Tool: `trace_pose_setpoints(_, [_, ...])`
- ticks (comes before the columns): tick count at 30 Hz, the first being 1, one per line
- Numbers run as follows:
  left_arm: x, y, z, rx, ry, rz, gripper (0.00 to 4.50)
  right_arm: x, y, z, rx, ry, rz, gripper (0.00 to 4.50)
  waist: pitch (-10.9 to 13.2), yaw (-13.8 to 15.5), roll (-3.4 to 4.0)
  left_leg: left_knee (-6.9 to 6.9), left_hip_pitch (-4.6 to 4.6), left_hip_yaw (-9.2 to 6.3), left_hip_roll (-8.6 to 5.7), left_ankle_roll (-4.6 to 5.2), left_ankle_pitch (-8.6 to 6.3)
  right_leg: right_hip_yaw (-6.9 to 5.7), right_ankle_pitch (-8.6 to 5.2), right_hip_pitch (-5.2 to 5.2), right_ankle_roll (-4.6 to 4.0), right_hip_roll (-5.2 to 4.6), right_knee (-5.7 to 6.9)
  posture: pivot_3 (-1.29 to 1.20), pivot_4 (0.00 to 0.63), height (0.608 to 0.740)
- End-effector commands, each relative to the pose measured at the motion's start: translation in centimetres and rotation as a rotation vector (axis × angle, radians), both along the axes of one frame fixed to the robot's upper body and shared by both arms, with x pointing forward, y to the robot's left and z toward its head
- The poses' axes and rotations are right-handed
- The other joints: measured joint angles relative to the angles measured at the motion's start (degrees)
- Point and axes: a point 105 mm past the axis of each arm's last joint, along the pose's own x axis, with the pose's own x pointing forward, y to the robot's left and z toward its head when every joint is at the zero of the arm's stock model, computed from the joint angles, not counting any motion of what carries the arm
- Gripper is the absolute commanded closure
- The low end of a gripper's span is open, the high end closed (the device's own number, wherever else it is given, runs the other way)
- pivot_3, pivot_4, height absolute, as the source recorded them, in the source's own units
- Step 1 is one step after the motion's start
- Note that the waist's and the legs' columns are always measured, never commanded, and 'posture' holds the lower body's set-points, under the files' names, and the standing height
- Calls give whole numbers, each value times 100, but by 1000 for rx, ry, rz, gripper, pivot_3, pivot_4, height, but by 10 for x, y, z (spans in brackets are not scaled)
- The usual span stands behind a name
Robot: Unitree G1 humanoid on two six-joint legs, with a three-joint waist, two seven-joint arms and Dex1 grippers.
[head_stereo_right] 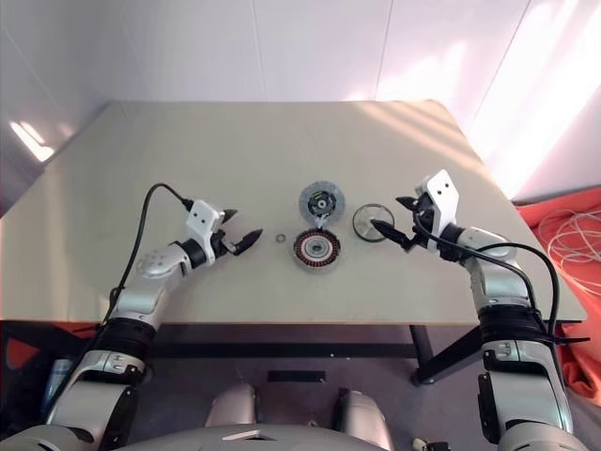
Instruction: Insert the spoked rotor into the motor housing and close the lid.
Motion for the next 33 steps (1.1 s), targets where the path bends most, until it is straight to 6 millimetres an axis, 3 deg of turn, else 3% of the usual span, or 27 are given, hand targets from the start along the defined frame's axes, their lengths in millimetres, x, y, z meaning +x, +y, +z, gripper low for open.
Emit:
trace_pose_setpoints(1, [1,2,10,-21,-38,-2,16,1,-4,14,-10,-51,-3,41,0,-1,0,0,0,0,0,0,0,0,0,0,0,0,0,0,0,740])
trace_pose_setpoints(7, [0,-1,7,-6,-29,-24,16,1,-3,14,-13,-53,-3,41,0,1,0,0,0,0,0,0,0,0,0,0,0,0,0,0,0,740])
trace_pose_setpoints(18, [-4,-49,-11,-25,94,-206,16,1,-2,15,-15,-65,-8,41,0,14,0,0,-1,0,0,-1,0,0,0,0,0,0,0,0,0,740])
trace_pose_setpoints(25, [9,-56,-9,-2,110,-182,16,-2,-7,16,-22,-74,-25,41,0,18,0,0,-4,0,-1,0,0,0,0,1,0,0,1,0,0,740])
trace_pose_setpoints(33, [0,-57,-23,54,171,-216,16,-2,-10,18,-29,-81,-34,41,-1,23,1,0,-2,0,-1,1,0,0,0,2,0,-1,1,0,0,740])
